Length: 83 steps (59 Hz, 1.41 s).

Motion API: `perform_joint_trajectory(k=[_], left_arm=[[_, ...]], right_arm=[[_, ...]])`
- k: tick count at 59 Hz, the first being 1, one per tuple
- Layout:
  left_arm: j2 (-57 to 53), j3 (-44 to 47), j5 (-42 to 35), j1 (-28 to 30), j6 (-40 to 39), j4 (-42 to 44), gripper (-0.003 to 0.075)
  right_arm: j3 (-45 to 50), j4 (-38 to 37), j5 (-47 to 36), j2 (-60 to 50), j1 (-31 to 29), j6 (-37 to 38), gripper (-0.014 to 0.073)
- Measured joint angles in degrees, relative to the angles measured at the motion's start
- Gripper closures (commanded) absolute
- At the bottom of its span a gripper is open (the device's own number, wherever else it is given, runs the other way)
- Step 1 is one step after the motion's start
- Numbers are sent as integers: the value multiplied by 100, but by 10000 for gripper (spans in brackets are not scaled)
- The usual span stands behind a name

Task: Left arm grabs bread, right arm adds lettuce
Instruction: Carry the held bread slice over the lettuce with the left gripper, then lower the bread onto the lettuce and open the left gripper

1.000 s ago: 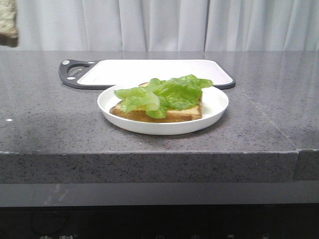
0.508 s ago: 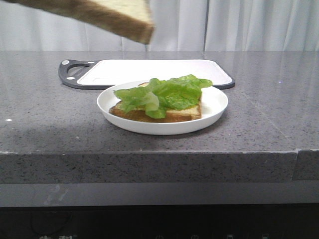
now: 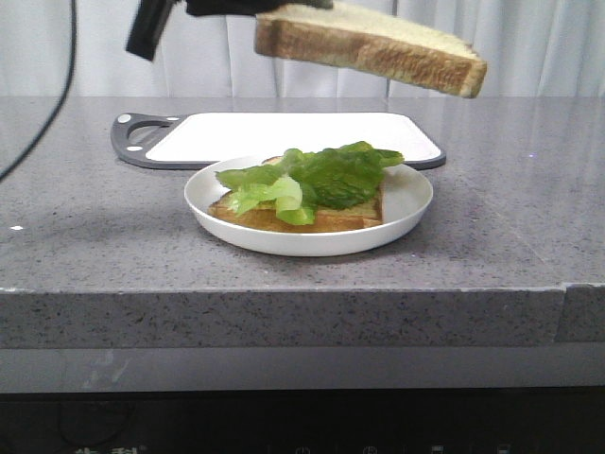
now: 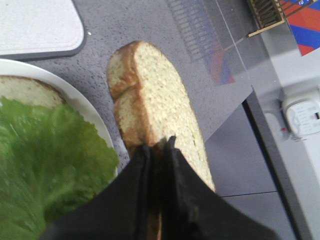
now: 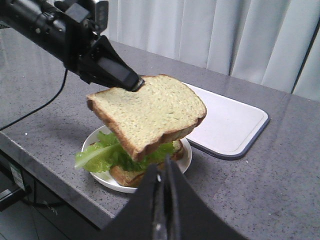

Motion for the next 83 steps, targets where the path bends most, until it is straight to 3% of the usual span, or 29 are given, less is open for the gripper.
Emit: perform_joint_trajectory(k=[20, 35, 57, 63, 76, 83], left_arm=[[501, -214, 616, 689, 0, -108, 741], [879, -240, 1025, 687, 0, 162, 741], [972, -240, 795, 687, -303, 1057, 732], [972, -240, 790, 687, -317, 1097, 638], [972, -240, 767, 687, -327, 1137, 255], [972, -240, 816, 687, -327, 1147, 168]], right_arm=[[0, -13, 0, 0, 0, 0, 658], [0, -97, 0, 0, 0, -5, 658], [0, -97, 0, 0, 0, -5, 658], [0, -97, 0, 0, 0, -5, 658], [0, -97, 0, 0, 0, -5, 658], [0, -97, 0, 0, 0, -5, 658]])
